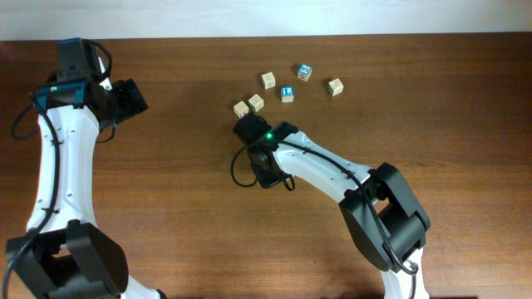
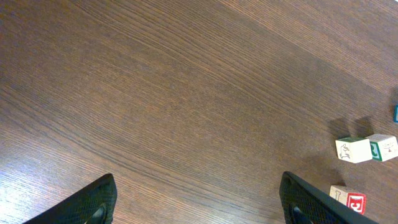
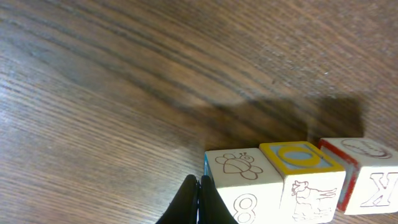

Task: Rotate 3 blocks

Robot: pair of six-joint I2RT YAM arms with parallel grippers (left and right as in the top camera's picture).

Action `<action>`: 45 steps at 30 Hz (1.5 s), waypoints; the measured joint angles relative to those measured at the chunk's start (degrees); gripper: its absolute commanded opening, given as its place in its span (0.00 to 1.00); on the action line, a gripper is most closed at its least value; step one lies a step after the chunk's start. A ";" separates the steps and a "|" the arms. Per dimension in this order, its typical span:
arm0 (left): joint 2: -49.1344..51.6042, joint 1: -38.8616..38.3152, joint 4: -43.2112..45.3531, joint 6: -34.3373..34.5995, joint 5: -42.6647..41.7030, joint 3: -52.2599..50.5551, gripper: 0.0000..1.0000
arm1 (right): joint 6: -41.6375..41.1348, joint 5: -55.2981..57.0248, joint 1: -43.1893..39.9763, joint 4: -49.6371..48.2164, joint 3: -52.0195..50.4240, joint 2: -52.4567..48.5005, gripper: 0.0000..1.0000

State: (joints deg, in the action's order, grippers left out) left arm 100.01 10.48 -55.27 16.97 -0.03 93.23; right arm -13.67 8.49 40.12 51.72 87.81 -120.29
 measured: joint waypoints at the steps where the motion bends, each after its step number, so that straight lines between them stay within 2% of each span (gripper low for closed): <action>1: -0.02 0.00 0.00 0.00 0.00 0.00 0.82 | 0.00 0.52 0.00 -0.09 0.00 0.00 0.04; 16: 0.00 0.00 0.00 0.00 0.00 0.00 0.82 | 0.00 2.91 -5.51 -1.27 0.00 0.00 0.04; 24: 0.00 0.00 0.04 0.00 0.00 0.00 0.82 | -6.69 2.80 -9.14 -1.18 0.00 0.00 0.04; 30: 0.00 0.00 0.11 0.00 0.00 0.00 0.82 | -8.46 -0.48 -12.39 -1.07 0.02 0.00 0.05; 32: 0.00 0.00 0.13 0.00 0.00 0.00 0.82 | -8.66 -2.34 -12.92 0.33 0.44 0.00 0.09; 36: 0.00 0.00 0.28 0.00 0.00 0.00 0.82 | -8.92 -4.42 -13.70 4.81 6.38 0.00 0.32; 37: 0.00 0.00 0.26 0.00 -0.02 0.00 0.82 | -8.87 -4.96 -14.25 6.73 9.66 0.00 0.35; 40: 0.00 0.00 0.28 0.00 -0.02 0.00 0.82 | -8.85 -5.18 -16.65 9.05 15.87 0.00 0.37; 45: 0.00 0.00 0.28 0.00 -0.02 0.00 0.82 | -5.86 -5.38 -22.01 9.27 16.06 0.00 0.36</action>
State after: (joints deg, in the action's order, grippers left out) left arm 100.01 10.48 -54.98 16.97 -0.05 93.23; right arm -19.53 3.11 18.11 60.99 103.88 -120.29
